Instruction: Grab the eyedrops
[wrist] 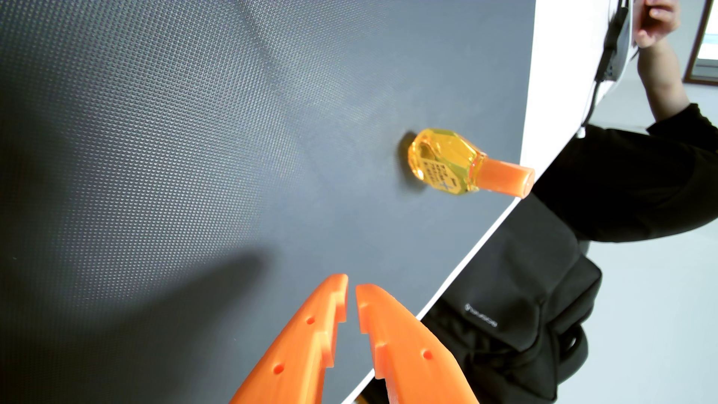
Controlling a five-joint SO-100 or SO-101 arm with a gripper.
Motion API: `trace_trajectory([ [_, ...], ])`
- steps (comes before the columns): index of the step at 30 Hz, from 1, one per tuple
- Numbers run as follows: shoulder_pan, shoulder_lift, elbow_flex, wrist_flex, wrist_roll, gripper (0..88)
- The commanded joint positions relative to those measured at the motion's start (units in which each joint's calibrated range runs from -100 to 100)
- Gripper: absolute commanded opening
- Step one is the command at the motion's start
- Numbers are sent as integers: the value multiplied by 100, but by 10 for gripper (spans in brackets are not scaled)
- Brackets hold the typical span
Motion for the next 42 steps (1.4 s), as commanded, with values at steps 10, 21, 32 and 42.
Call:
trace_trajectory([
  [10, -36, -50, -16, -51, -21, 11],
  [21, -36, -50, -16, -51, -21, 11],
  [32, -36, -50, -16, -51, -21, 11],
  [42, 31, -50, -16, -51, -16, 11],
])
